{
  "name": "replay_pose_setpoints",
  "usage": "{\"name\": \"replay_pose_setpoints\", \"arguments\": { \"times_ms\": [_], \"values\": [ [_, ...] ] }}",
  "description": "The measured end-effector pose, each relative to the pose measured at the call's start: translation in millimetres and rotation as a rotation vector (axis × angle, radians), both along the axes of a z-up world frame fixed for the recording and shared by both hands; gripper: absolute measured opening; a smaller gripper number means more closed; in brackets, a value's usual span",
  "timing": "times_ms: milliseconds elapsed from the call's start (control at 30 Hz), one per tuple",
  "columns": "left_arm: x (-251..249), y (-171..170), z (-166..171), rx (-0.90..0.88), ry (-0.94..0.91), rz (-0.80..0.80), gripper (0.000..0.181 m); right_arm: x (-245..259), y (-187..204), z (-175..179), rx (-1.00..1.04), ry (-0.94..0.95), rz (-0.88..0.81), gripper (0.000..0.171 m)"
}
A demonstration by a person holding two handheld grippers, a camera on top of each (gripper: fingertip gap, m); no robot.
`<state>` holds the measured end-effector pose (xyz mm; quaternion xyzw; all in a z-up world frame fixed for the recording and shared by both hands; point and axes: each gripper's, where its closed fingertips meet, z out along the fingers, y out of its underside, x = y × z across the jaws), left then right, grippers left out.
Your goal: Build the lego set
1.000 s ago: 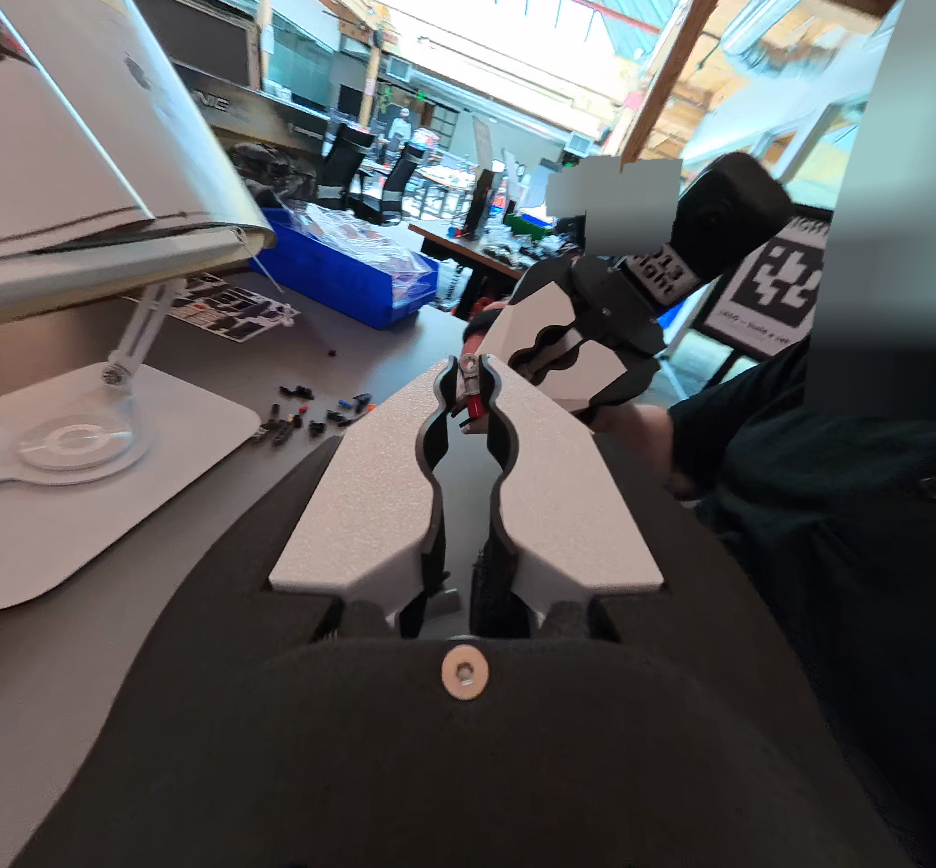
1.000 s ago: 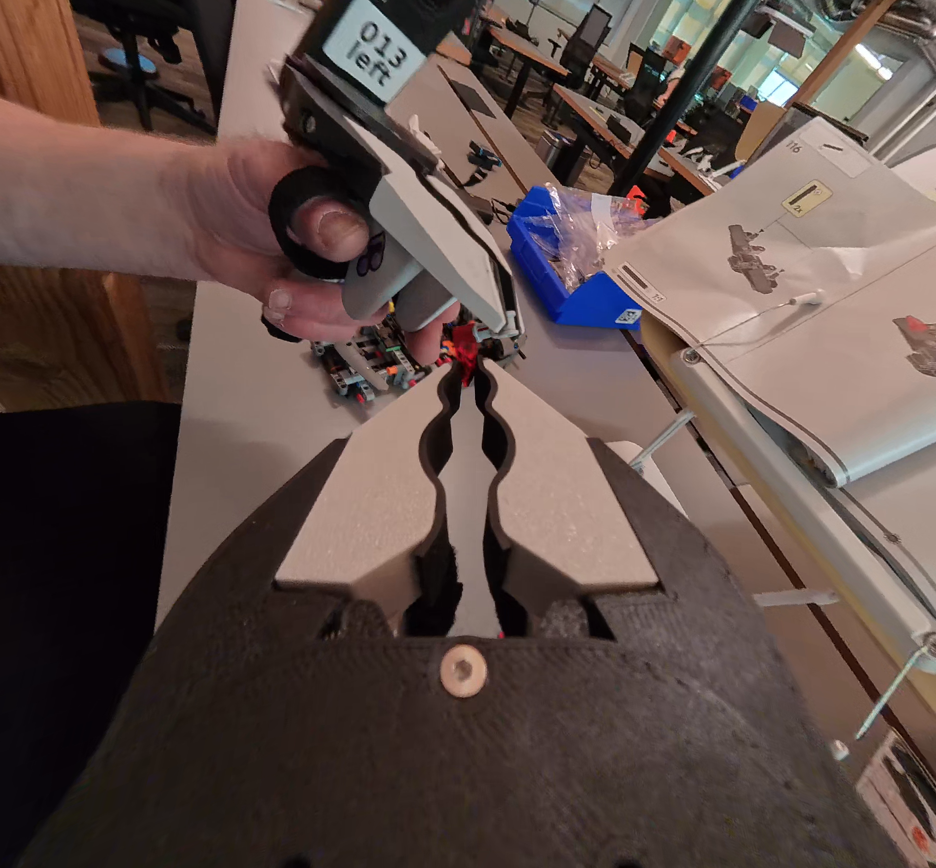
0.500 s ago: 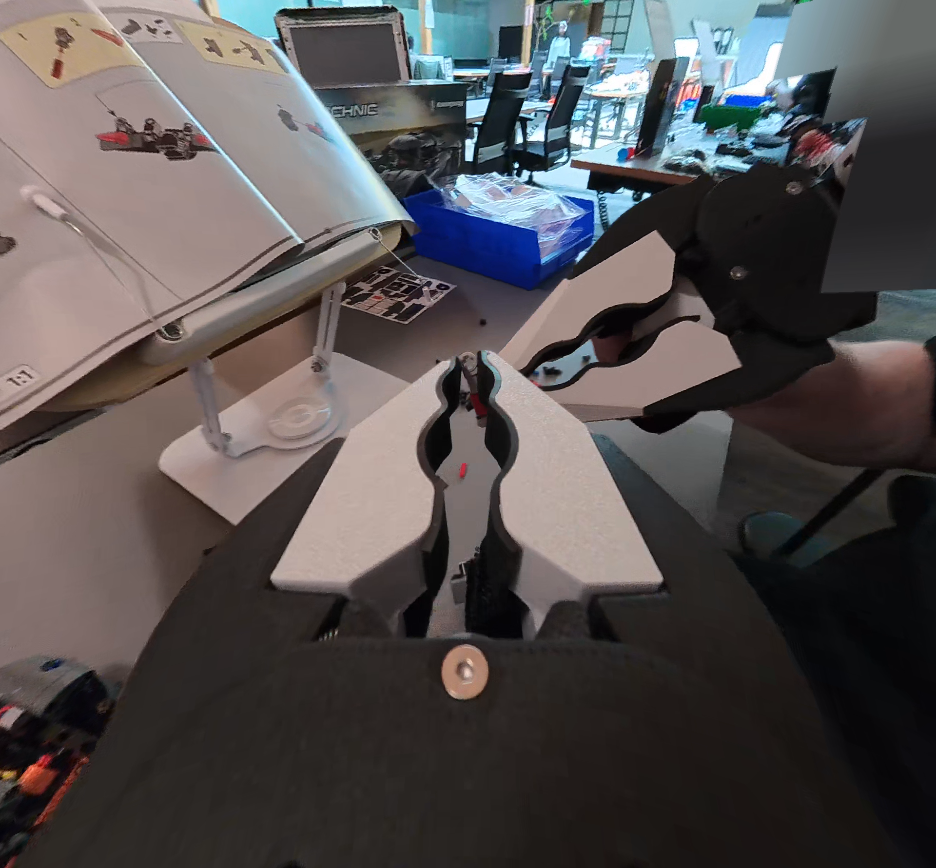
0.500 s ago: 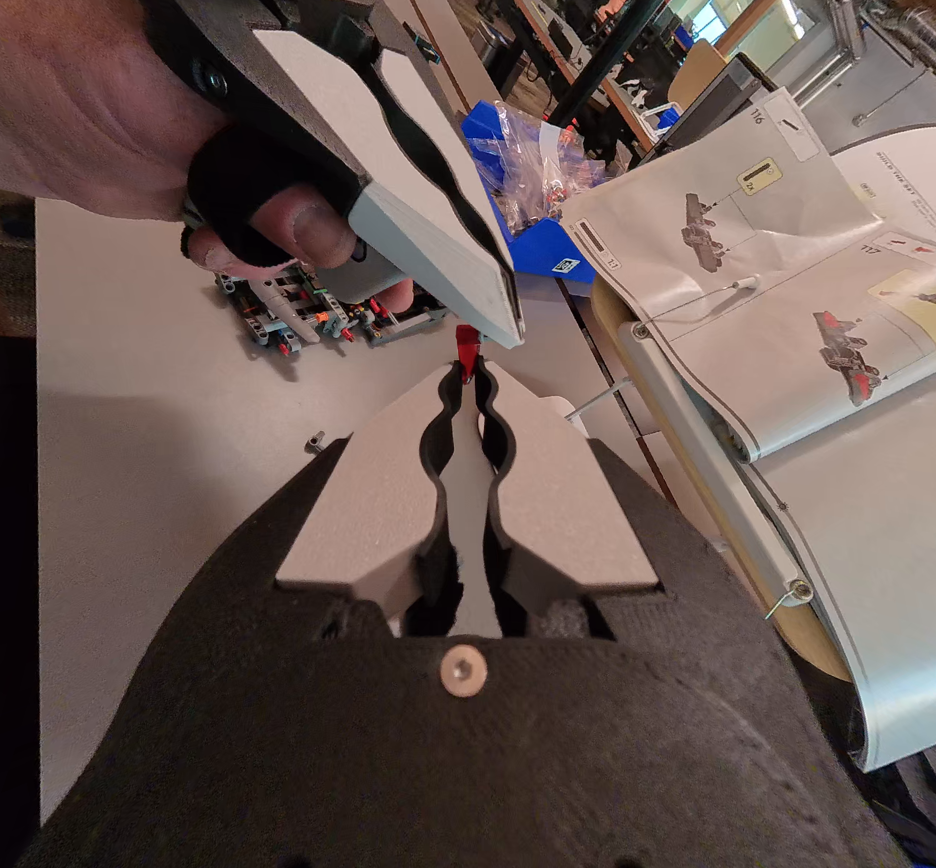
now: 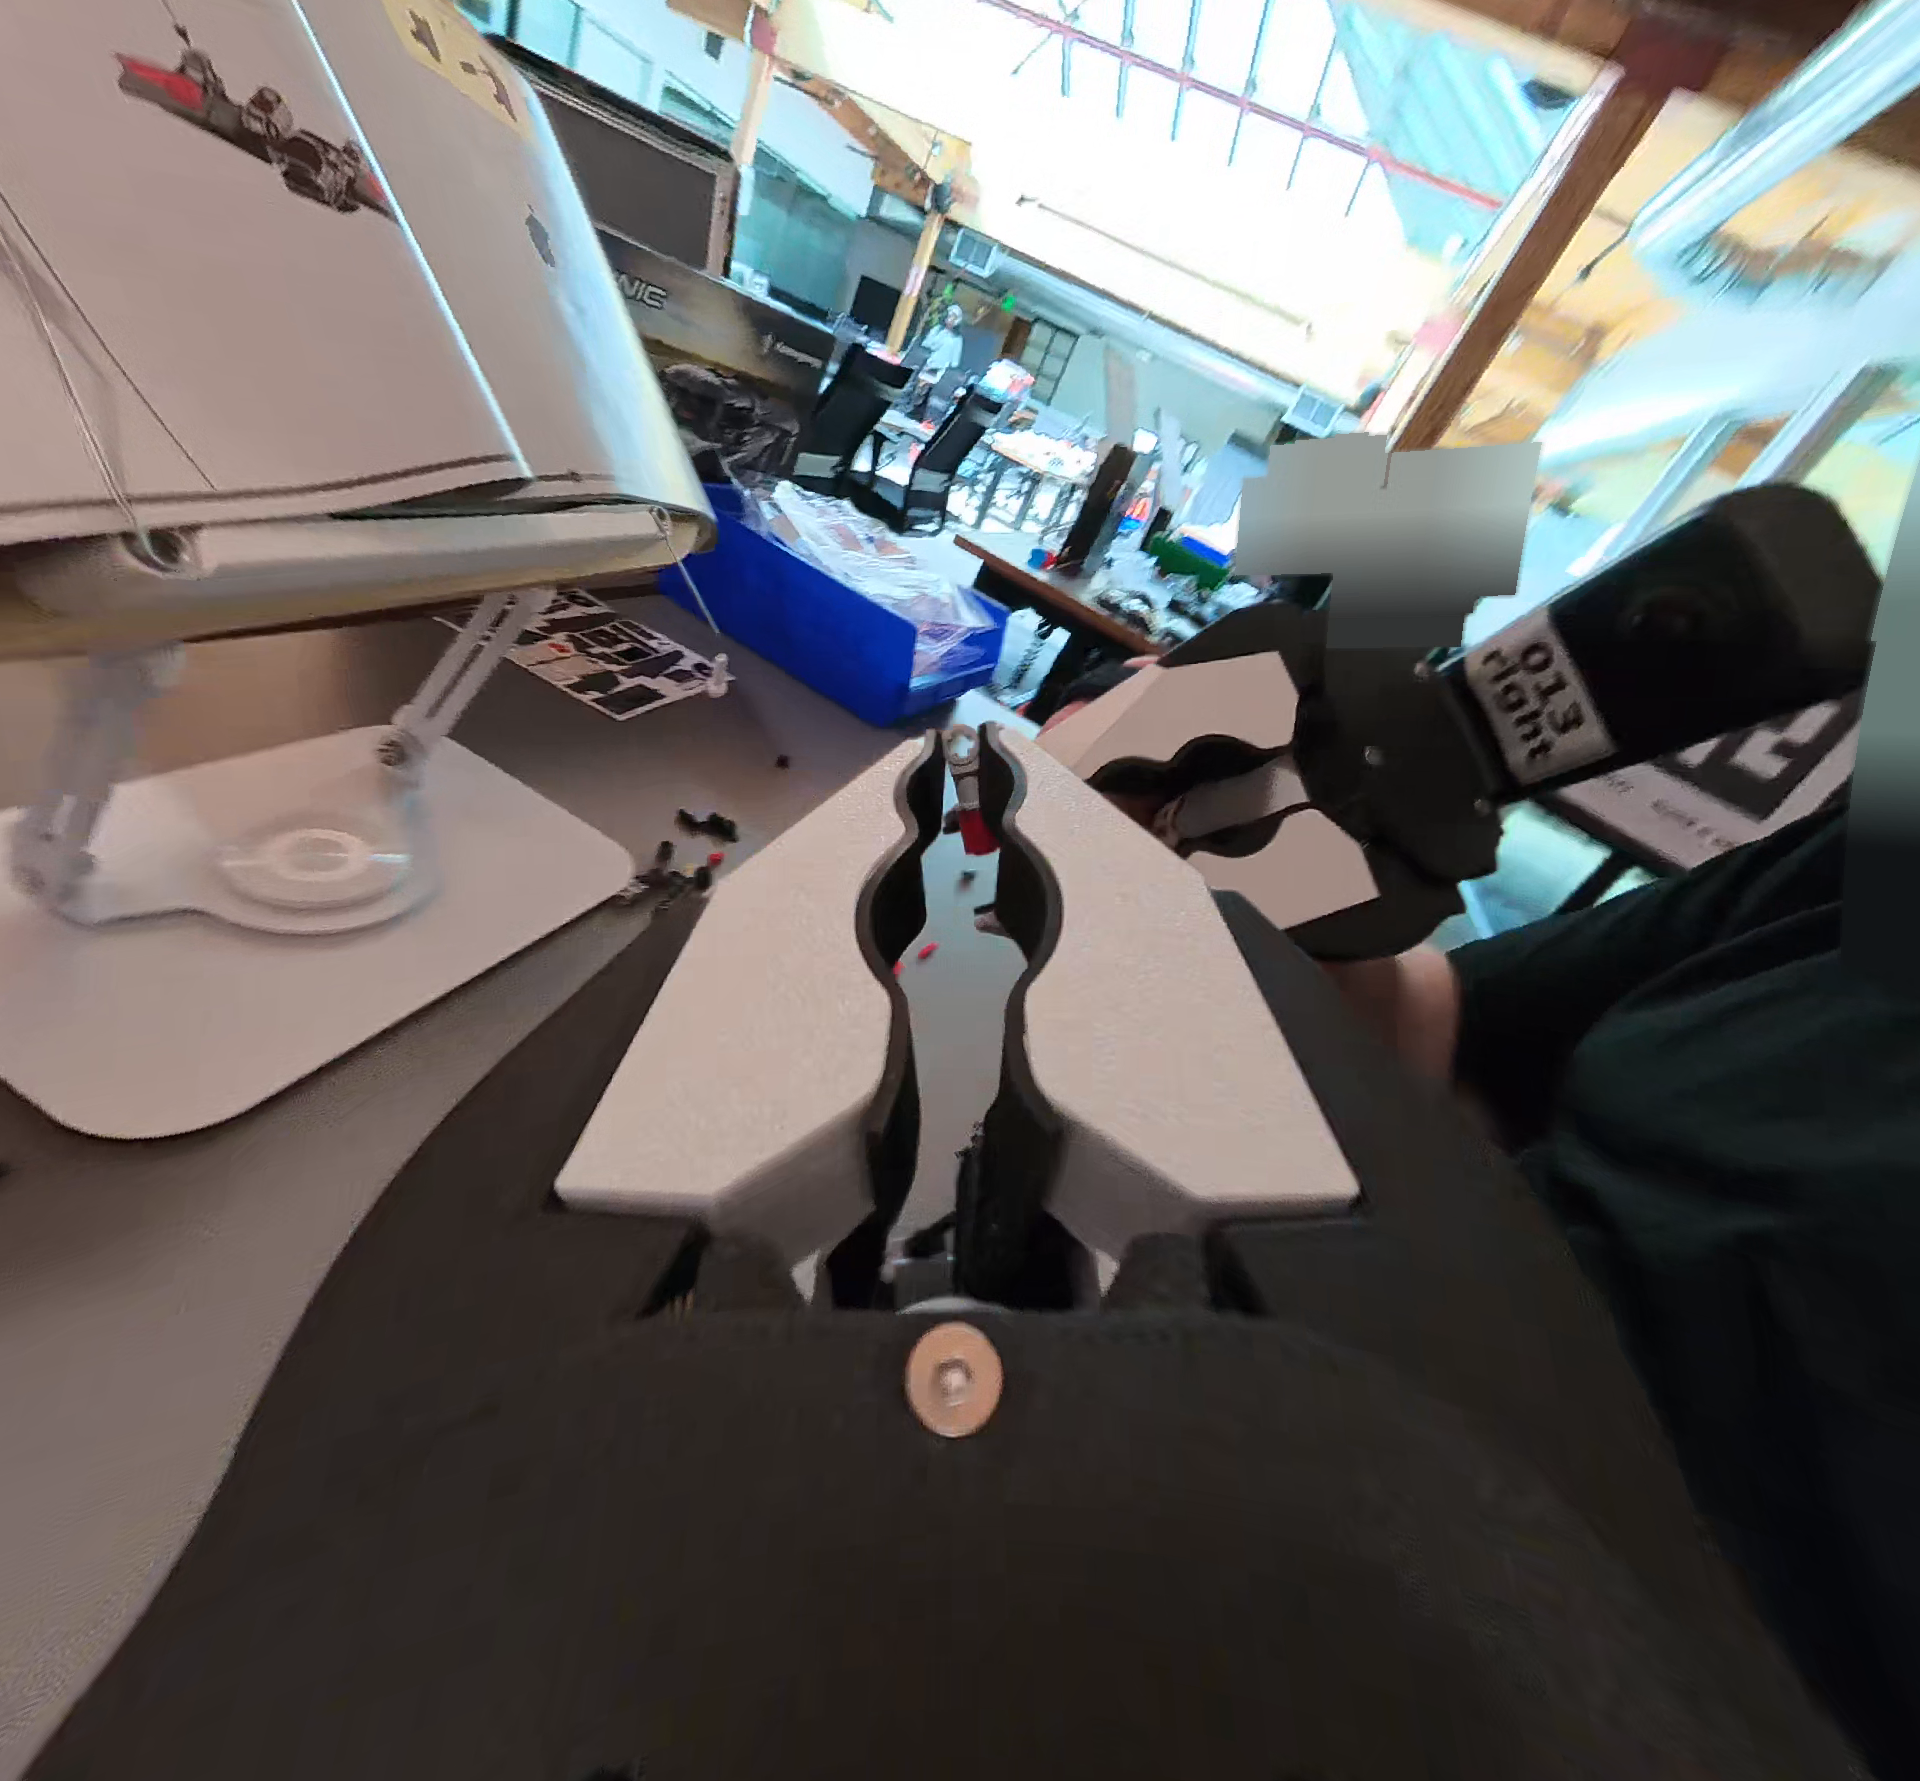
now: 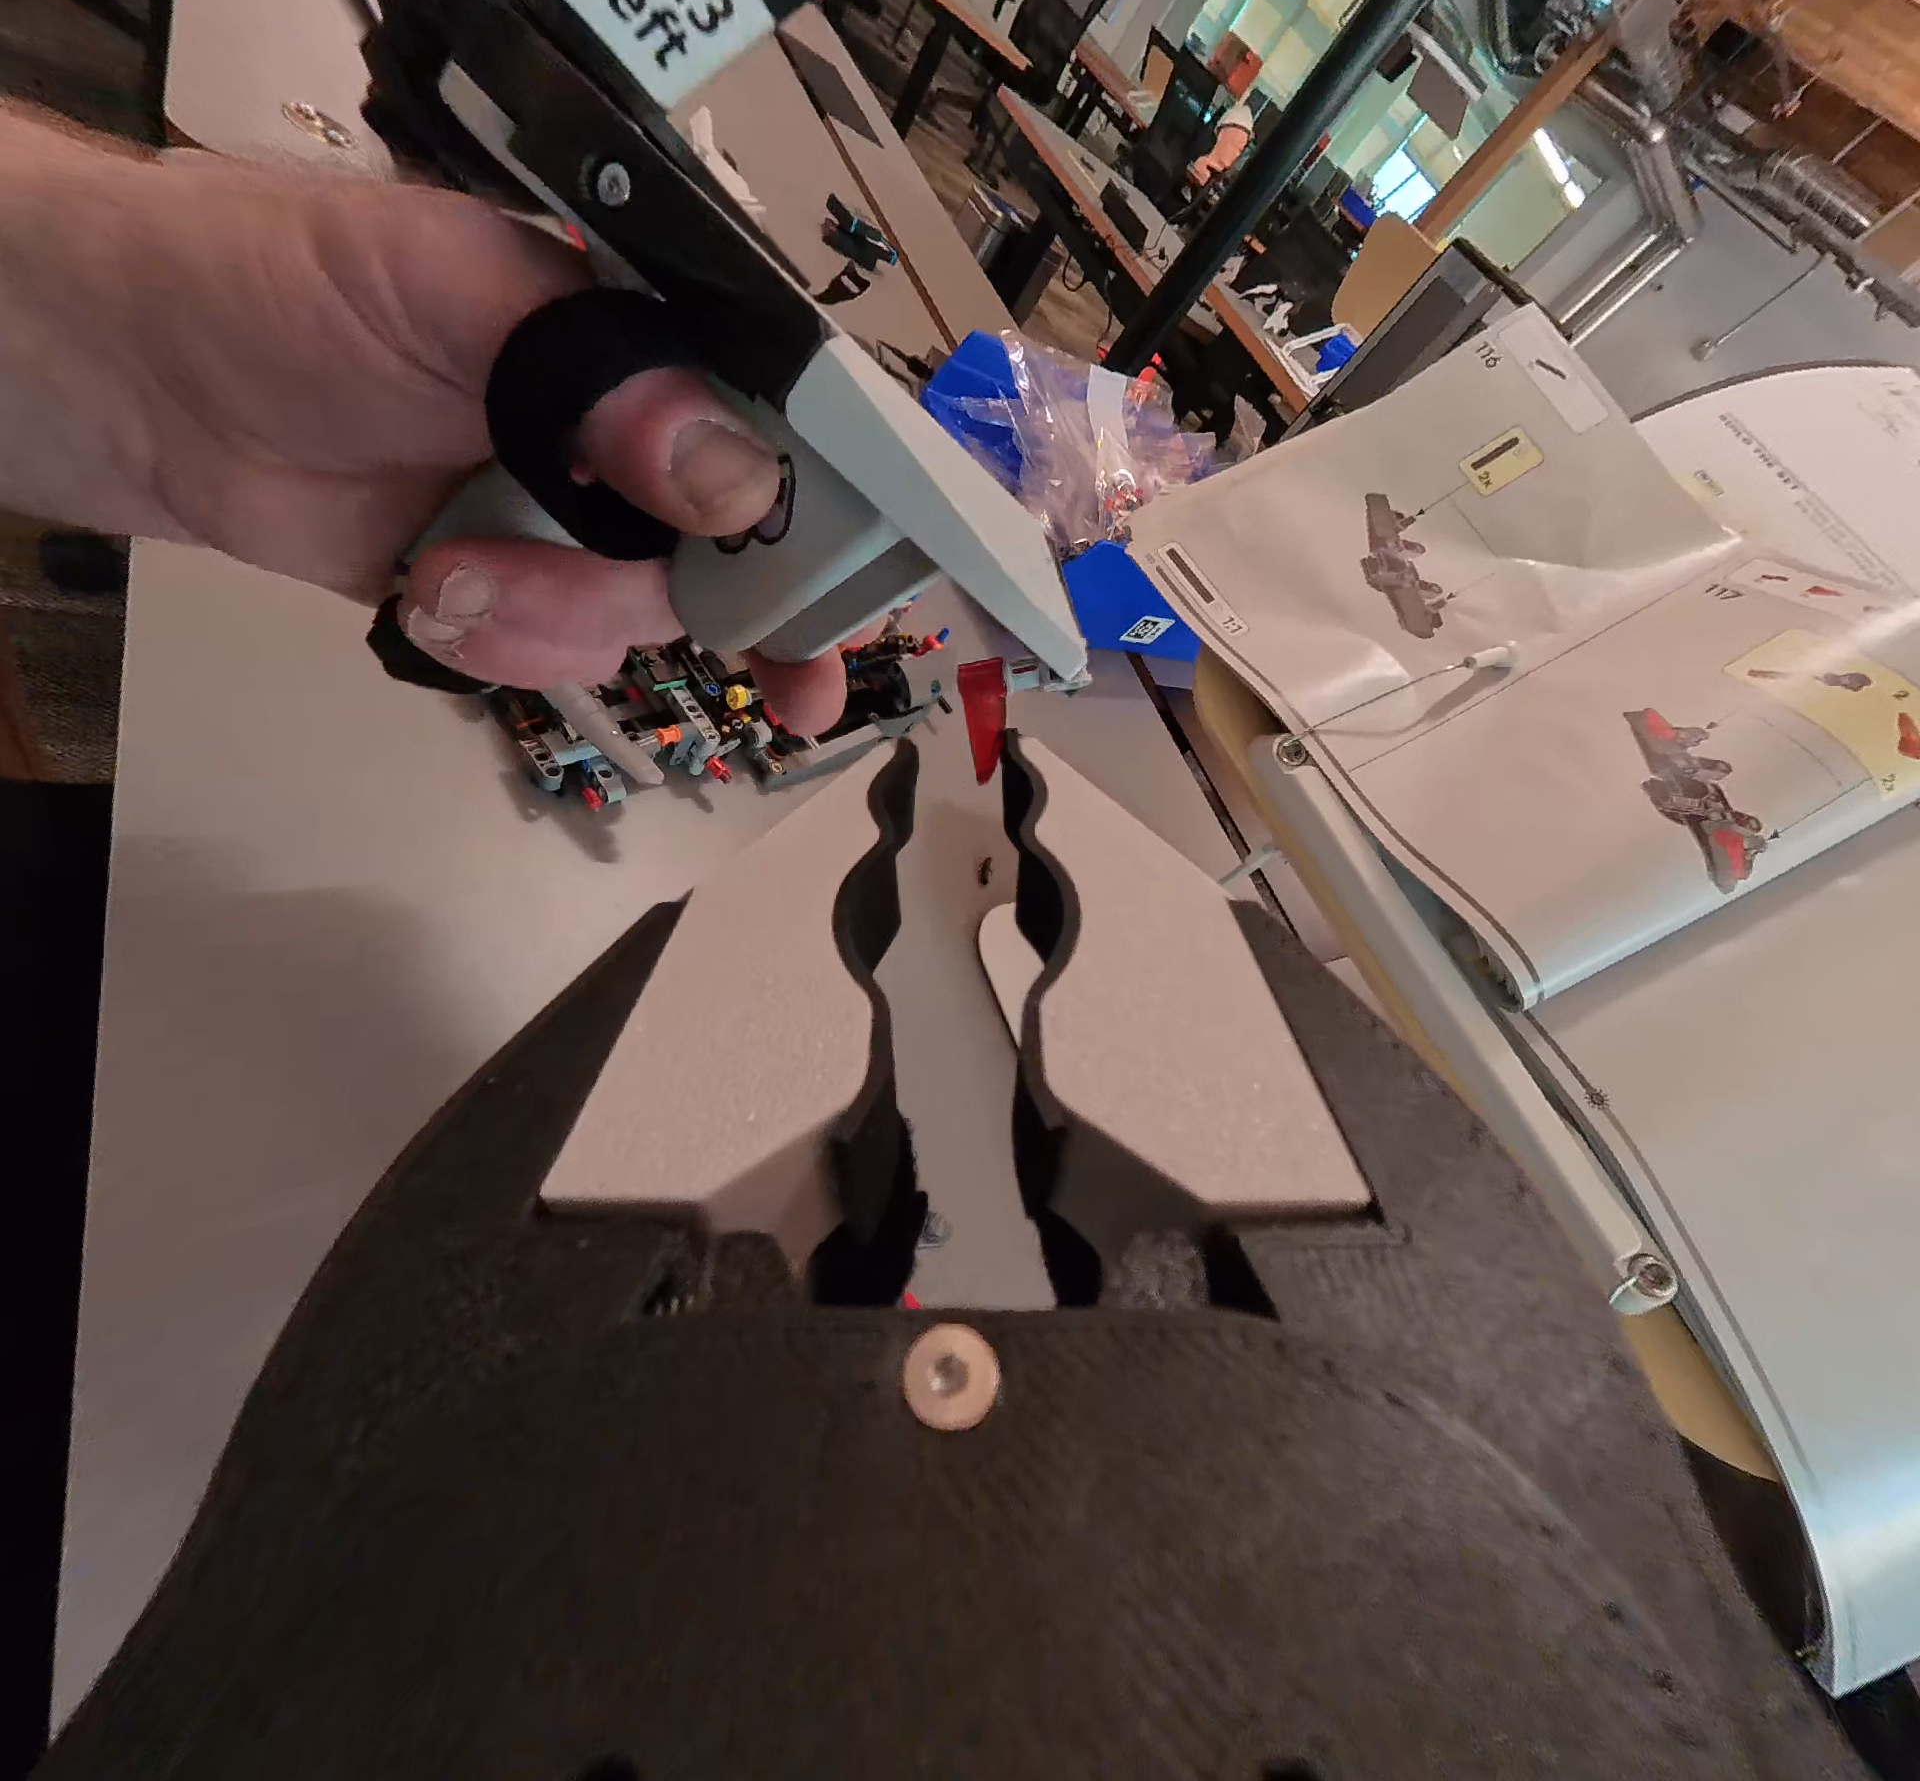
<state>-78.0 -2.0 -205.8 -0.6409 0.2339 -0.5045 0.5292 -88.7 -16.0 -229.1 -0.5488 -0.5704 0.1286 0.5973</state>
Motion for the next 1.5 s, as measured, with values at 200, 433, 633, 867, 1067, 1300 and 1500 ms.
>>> {"name": "replay_pose_setpoints", "arguments": {
  "times_ms": [200,433,633,867,1067,1300,1500],
  "values": [
    [4,-1,-2,-0.072,-0.081,-0.039,0.004,1,4,2,0.031,0.013,-0.018,0.003],
    [7,0,-4,-0.058,-0.073,-0.033,0.005,5,3,0,-0.064,0.046,0.017,0.003],
    [8,-2,2,0.024,-0.035,0.005,0.010,7,-7,3,-0.296,0.153,0.161,0.002],
    [0,-4,12,0.167,0.059,0.039,0.019,15,-22,12,-0.524,0.292,0.378,0.002],
    [10,-22,14,0.284,0.125,-0.066,0.023,28,-45,24,-0.701,0.384,0.685,0.002],
    [22,-51,12,0.435,0.203,-0.211,0.026,47,-69,27,-0.861,0.377,1.015,0.003],
    [35,-74,3,0.585,0.303,-0.284,0.023,54,-84,19,-0.952,0.308,1.188,0.003]
  ]
}}
